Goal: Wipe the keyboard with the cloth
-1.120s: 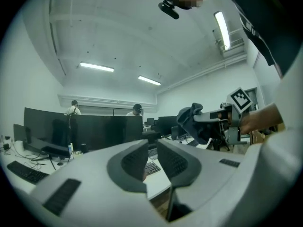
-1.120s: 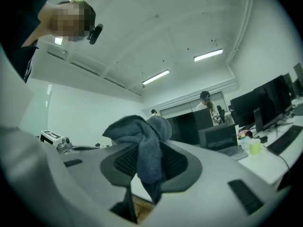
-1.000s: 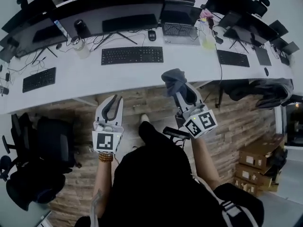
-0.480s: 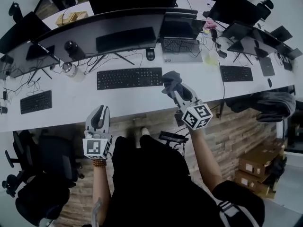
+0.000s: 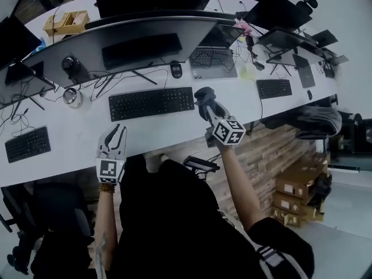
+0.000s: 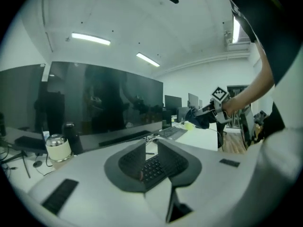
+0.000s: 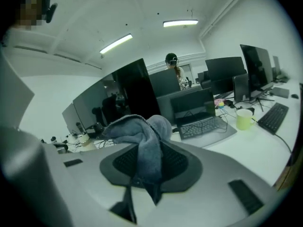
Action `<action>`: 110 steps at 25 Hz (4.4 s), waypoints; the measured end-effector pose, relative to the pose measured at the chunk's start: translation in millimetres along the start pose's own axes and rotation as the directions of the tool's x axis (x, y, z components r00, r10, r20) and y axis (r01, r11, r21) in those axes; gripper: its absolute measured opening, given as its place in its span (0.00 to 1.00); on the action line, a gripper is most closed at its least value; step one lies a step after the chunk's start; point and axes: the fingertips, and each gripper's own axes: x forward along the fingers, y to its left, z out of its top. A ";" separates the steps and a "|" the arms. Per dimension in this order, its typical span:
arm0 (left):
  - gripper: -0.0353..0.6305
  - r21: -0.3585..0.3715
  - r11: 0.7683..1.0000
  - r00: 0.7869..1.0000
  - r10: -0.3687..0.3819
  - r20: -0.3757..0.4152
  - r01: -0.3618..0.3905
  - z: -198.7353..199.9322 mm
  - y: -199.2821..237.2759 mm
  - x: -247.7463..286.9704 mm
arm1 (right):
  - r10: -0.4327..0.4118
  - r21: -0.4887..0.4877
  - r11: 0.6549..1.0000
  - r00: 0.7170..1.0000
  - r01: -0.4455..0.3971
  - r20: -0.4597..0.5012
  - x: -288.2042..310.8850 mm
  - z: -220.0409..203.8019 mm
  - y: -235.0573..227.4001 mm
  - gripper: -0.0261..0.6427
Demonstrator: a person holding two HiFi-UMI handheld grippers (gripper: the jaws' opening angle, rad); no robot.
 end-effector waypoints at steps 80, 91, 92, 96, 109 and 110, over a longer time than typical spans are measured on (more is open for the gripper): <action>0.48 0.109 0.968 0.891 -0.159 -0.425 0.225 -220.0 61.6 63.5 | -0.132 -0.232 0.970 0.963 0.077 -0.233 194.0 -127.6 10.4 0.19; 0.48 0.106 0.968 0.891 -0.161 -0.424 0.225 -219.2 62.2 63.5 | 0.007 -0.320 0.943 0.965 -0.094 -0.263 212.7 -139.7 75.0 0.19; 0.48 0.107 0.968 0.891 -0.162 -0.424 0.226 -219.2 62.1 63.5 | 0.022 -0.330 0.937 0.963 -0.114 -0.270 214.3 -140.8 82.1 0.19; 0.48 0.105 0.968 0.891 -0.163 -0.423 0.226 -219.0 61.8 63.7 | 0.035 -0.377 0.915 0.958 -0.145 -0.284 218.4 -143.4 94.7 0.19; 0.48 0.106 0.968 0.892 -0.161 -0.423 0.225 -218.5 61.8 64.2 | 0.139 -0.457 0.836 0.924 -0.302 -0.356 227.7 -151.9 134.6 0.19; 0.48 0.105 0.968 0.891 -0.162 -0.423 0.226 -218.5 61.8 64.1 | 0.147 -0.459 0.832 0.921 -0.313 -0.360 228.5 -152.5 138.2 0.19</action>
